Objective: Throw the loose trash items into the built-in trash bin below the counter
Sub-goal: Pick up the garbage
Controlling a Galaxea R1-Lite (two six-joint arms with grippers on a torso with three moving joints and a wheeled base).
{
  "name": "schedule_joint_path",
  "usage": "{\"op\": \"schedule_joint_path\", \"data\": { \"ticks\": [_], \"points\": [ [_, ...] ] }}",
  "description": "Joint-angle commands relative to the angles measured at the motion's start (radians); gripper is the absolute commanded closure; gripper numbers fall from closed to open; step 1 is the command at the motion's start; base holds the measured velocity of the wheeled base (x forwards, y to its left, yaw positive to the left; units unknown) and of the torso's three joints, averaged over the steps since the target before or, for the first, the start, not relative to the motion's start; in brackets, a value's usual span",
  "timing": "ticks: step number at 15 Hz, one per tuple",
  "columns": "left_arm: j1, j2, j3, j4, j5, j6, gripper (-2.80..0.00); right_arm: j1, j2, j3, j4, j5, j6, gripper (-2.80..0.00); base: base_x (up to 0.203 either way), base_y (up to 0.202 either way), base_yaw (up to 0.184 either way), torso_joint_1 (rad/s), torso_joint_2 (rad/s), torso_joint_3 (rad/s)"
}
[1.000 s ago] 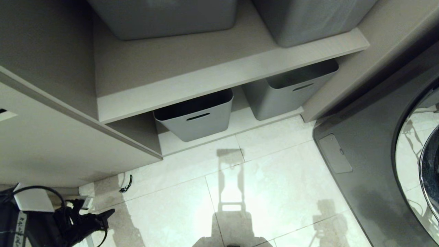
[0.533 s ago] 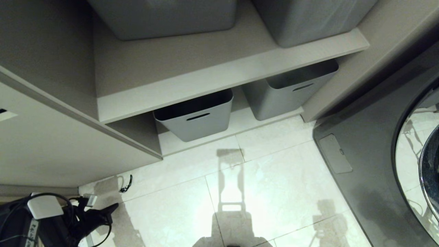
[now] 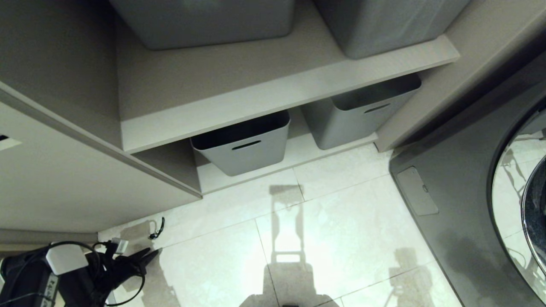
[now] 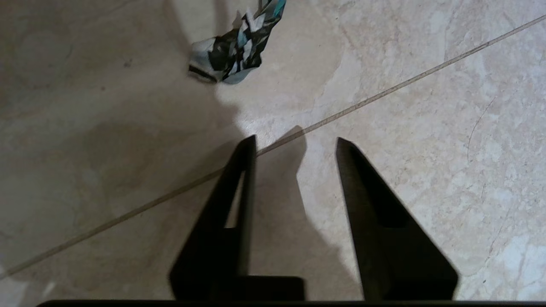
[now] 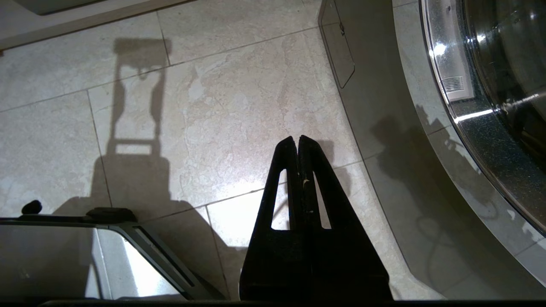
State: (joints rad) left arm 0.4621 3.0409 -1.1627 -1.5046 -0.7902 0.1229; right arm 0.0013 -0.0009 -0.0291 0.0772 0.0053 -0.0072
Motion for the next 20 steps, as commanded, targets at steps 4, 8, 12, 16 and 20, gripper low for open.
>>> {"op": "schedule_joint_path", "data": {
  "ticks": [4, 8, 12, 16, 20],
  "points": [
    [-0.035, -0.030, -0.006, -0.014, 0.065, 0.006, -2.80, 0.000, -0.001, 0.000, -0.001, 0.001, 0.000, 0.00, 0.000, 0.000, 0.000, 0.000, 0.00, 0.000],
    [-0.066, -0.033, -0.019, -0.025, 0.172, 0.006, -2.80, 0.000, 0.001, 0.000, 0.000, 0.001, 0.000, 0.00, 0.000, 0.000, 0.000, 0.000, 0.00, 0.000],
    [-0.075, -0.005, -0.094, -0.025, 0.251, 0.011, -2.80, 0.000, -0.001, 0.000, 0.001, 0.001, 0.000, 0.00, 0.000, 0.000, 0.000, 0.000, 0.00, 0.000],
    [-0.083, 0.012, -0.117, -0.025, 0.287, 0.037, -2.80, 0.000, -0.001, 0.000, 0.001, 0.001, 0.000, 0.00, 0.000, 0.000, 0.000, 0.000, 0.00, 0.000],
    [-0.090, 0.013, -0.118, -0.025, 0.292, 0.035, -2.80, 0.000, 0.000, 0.000, 0.001, 0.001, 0.000, 0.00, 0.000, 0.000, 0.000, 0.000, 0.00, 0.000]
  ]
}}
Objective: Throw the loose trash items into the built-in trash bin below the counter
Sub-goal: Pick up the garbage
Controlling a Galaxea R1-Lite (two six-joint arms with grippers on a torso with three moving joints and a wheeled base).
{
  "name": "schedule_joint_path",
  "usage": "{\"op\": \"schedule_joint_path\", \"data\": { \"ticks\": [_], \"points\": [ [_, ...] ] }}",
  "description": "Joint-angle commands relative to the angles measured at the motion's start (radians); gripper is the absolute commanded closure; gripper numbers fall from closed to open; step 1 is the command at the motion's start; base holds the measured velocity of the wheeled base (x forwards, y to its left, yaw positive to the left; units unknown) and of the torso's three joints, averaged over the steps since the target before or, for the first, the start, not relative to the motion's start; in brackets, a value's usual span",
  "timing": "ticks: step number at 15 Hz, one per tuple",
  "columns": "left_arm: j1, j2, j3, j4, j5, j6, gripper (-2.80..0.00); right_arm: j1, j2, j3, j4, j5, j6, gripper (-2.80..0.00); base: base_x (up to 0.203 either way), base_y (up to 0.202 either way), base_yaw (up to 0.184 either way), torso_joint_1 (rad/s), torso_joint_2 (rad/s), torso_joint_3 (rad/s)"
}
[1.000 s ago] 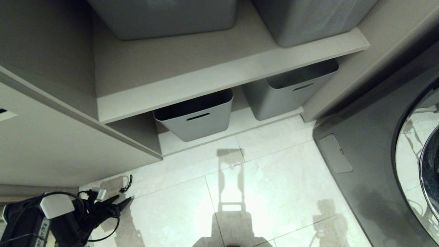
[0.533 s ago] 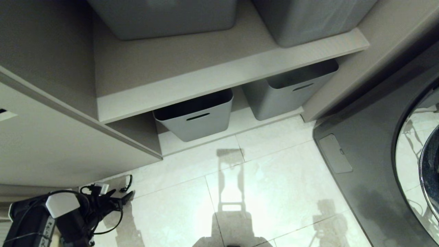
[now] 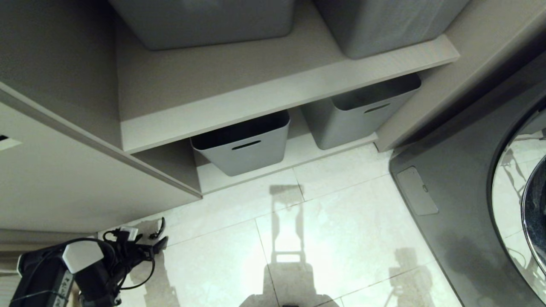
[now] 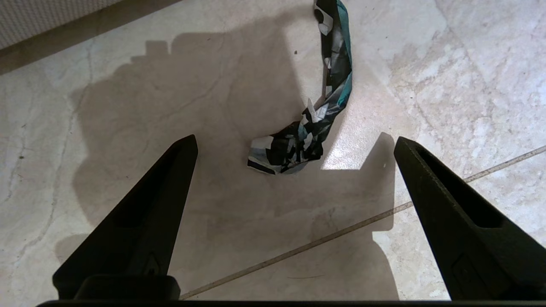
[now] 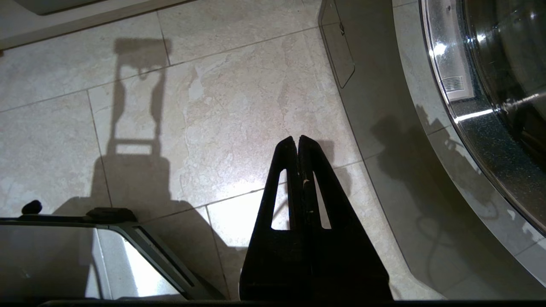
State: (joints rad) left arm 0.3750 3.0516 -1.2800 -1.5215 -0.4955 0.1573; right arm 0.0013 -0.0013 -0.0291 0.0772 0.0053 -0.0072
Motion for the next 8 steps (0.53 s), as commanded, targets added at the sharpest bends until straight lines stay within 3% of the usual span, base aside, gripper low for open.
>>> {"op": "schedule_joint_path", "data": {
  "ticks": [1, 4, 5, 8],
  "points": [
    [-0.006, 0.003, -0.002, -0.009, -0.002, 0.001, -2.80, 0.000, 0.000, 0.000, 0.000, 0.001, 0.000, 0.00, 0.000, 0.000, 0.000, 0.000, 0.00, 0.000],
    [-0.025, 0.003, -0.002, -0.009, 0.019, 0.008, -2.80, 0.000, 0.000, 0.000, 0.001, 0.001, 0.000, 0.00, 0.000, 0.000, 0.000, 0.000, 0.00, 0.000],
    [-0.031, 0.003, -0.002, -0.009, 0.023, 0.008, 0.00, 0.000, 0.000, 0.000, 0.001, 0.001, 0.000, 0.00, 0.000, 0.000, 0.000, 0.000, 0.00, 0.000],
    [-0.031, 0.003, -0.009, -0.009, 0.022, 0.007, 0.00, 0.000, 0.000, 0.000, -0.001, 0.001, 0.000, 0.00, 0.000, 0.000, 0.000, 0.000, 0.00, 0.000]
  ]
}}
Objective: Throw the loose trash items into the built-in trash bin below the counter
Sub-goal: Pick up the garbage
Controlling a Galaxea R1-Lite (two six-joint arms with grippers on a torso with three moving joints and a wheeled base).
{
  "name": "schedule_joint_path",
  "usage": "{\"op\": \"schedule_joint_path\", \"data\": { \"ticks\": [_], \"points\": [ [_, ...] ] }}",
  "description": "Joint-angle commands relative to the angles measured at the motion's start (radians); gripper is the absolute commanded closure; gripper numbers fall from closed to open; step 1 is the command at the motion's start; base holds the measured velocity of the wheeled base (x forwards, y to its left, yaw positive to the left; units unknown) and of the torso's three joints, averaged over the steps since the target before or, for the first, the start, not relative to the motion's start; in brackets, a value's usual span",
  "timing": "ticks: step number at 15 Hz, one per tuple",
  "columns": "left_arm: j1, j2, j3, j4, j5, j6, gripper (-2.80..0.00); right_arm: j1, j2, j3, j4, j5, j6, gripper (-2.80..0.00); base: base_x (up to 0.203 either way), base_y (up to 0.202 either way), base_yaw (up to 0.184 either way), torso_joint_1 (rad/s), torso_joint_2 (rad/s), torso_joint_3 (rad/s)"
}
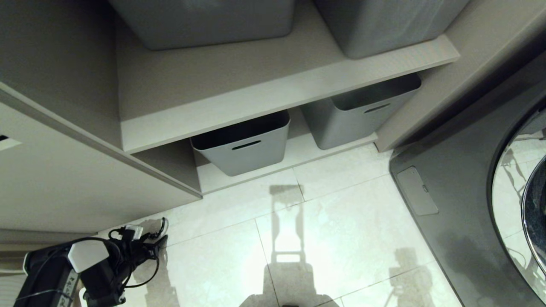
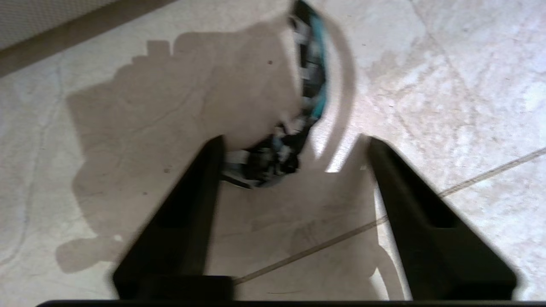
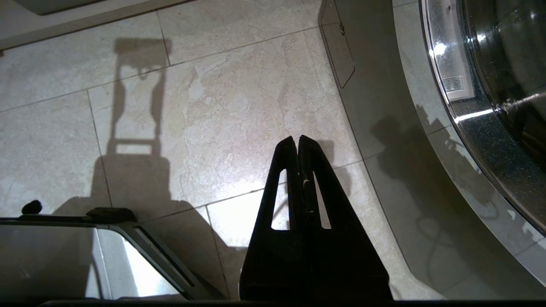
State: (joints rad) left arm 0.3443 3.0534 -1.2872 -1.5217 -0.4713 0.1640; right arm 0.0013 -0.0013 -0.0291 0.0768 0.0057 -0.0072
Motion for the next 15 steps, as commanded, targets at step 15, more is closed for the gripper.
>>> {"op": "schedule_joint_path", "data": {
  "ticks": [15],
  "points": [
    [0.103, -0.227, 0.278, 0.005, -0.135, -0.003, 0.00, 0.000, 0.001, 0.000, 0.001, 0.000, 0.000, 0.00, 0.000, 0.000, 0.000, 0.000, 0.00, 0.000]
  ]
}}
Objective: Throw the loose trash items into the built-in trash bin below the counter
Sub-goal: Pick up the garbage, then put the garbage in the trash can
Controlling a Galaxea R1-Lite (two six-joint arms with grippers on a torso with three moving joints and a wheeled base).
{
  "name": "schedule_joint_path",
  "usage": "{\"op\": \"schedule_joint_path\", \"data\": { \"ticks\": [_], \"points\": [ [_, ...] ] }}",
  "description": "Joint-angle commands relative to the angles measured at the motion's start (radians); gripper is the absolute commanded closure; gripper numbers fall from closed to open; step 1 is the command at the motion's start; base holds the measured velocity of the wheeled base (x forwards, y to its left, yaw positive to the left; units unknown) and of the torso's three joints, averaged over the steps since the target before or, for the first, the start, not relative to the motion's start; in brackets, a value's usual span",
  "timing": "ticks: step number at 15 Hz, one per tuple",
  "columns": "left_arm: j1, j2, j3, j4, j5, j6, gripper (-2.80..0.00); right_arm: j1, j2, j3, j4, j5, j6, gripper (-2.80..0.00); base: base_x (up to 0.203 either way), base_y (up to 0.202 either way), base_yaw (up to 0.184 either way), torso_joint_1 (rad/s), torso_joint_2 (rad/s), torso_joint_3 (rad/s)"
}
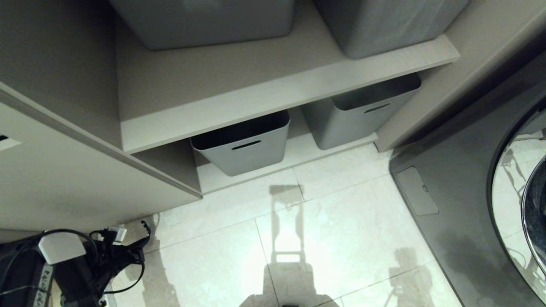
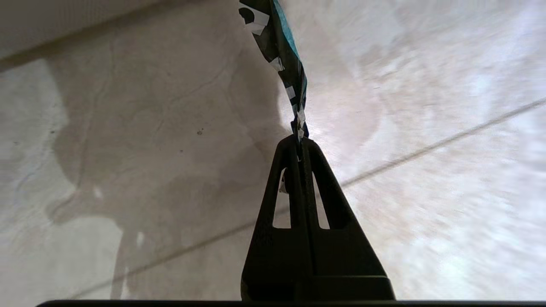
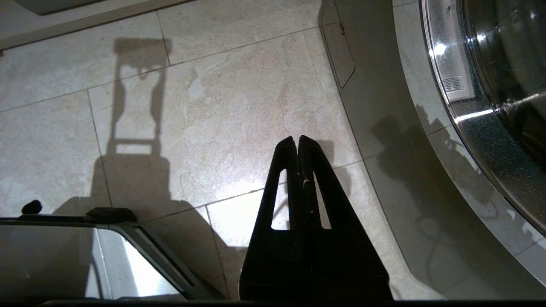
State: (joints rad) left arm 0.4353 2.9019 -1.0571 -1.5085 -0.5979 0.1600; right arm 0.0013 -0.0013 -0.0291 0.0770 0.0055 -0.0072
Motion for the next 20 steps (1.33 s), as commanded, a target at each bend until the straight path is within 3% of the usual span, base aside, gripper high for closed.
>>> {"op": "schedule_joint_path", "data": {
  "ticks": [1, 8, 13, 18, 20],
  "points": [
    [0.024, -0.114, 0.097, -0.009, -0.024, 0.002, 0.00, 0.000, 0.000, 0.000, 0.001, 0.001, 0.000, 0.00, 0.000, 0.000, 0.000, 0.000, 0.00, 0.000],
    [0.111, -0.323, 0.442, -0.009, -0.042, 0.015, 0.00, 0.000, 0.000, 0.000, 0.001, 0.001, 0.000, 0.00, 0.000, 0.000, 0.000, 0.000, 0.00, 0.000],
    [0.213, -0.476, 0.738, 0.007, -0.044, 0.043, 0.00, 0.000, 0.000, 0.000, 0.001, 0.001, 0.000, 0.00, 0.000, 0.000, 0.000, 0.000, 0.00, 0.000],
    [0.319, -0.721, 0.991, 0.023, -0.049, 0.045, 0.00, 0.000, 0.000, 0.000, 0.001, 0.001, 0.000, 0.00, 0.000, 0.000, 0.000, 0.000, 0.00, 0.000],
    [0.334, -0.842, 1.054, 0.093, -0.065, 0.069, 0.00, 0.000, 0.000, 0.000, 0.001, 0.001, 0.000, 0.00, 0.000, 0.000, 0.000, 0.000, 0.00, 0.000]
  ]
}}
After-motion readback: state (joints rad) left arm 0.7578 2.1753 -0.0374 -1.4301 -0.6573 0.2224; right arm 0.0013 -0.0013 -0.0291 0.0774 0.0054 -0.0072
